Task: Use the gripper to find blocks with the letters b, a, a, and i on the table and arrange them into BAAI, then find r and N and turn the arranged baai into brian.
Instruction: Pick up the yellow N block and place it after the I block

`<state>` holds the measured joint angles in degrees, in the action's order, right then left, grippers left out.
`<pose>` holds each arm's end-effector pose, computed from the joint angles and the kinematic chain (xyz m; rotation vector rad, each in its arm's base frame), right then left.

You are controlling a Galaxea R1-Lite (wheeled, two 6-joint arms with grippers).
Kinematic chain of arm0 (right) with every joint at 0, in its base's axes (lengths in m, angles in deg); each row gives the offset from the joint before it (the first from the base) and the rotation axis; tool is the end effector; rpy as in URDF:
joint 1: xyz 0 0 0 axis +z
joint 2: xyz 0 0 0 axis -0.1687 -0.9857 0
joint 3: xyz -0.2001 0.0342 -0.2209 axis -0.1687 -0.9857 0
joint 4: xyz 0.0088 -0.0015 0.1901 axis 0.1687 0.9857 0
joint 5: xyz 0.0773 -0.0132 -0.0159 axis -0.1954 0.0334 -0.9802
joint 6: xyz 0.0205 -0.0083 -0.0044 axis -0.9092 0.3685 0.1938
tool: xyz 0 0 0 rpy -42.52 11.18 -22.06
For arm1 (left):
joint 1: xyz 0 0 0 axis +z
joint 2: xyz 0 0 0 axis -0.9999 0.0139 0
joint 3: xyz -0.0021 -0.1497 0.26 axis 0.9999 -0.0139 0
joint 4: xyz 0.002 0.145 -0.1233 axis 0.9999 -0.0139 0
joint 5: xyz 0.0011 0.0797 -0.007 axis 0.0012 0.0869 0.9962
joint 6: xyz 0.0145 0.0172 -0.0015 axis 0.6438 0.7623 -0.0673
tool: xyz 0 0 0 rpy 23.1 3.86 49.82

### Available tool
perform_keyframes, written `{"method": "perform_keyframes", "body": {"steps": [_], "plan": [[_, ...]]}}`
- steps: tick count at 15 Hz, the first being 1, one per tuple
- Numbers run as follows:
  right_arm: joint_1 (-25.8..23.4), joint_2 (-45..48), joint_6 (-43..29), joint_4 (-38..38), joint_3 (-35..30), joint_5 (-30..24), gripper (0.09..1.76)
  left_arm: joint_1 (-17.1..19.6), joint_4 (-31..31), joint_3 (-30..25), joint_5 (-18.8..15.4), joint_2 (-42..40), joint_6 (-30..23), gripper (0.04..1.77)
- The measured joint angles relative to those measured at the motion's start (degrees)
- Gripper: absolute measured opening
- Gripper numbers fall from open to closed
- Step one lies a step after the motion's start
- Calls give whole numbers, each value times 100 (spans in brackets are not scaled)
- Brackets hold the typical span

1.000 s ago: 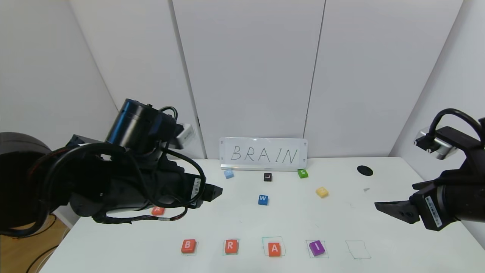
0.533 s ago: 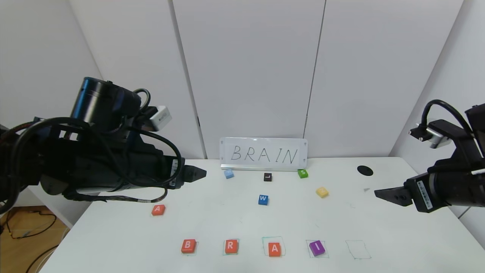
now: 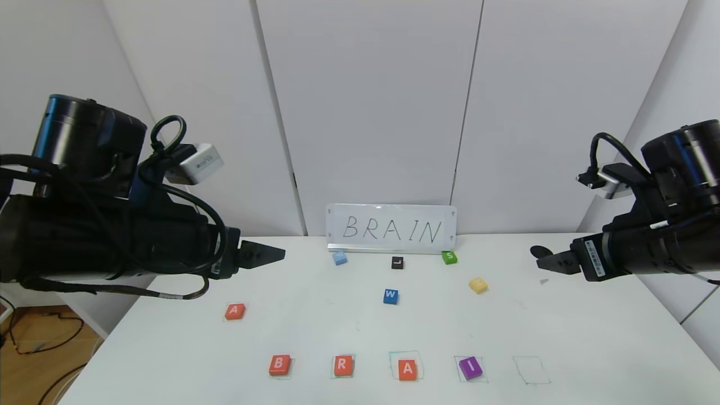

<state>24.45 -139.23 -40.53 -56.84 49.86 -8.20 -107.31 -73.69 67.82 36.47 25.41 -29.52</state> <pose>0.2648 0.0681 0.2218 -0.1172 0.7589 0.1767 0.2365 -0.0784 0.2452 0.0303 0.6404 -0.3345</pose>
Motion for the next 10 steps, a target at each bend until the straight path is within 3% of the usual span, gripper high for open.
{"method": "perform_keyframes", "body": {"steps": [10], "plan": [[-33,-1462,-172,-9,1168,202,171,17,24,-207,0,-199,301,171]]}}
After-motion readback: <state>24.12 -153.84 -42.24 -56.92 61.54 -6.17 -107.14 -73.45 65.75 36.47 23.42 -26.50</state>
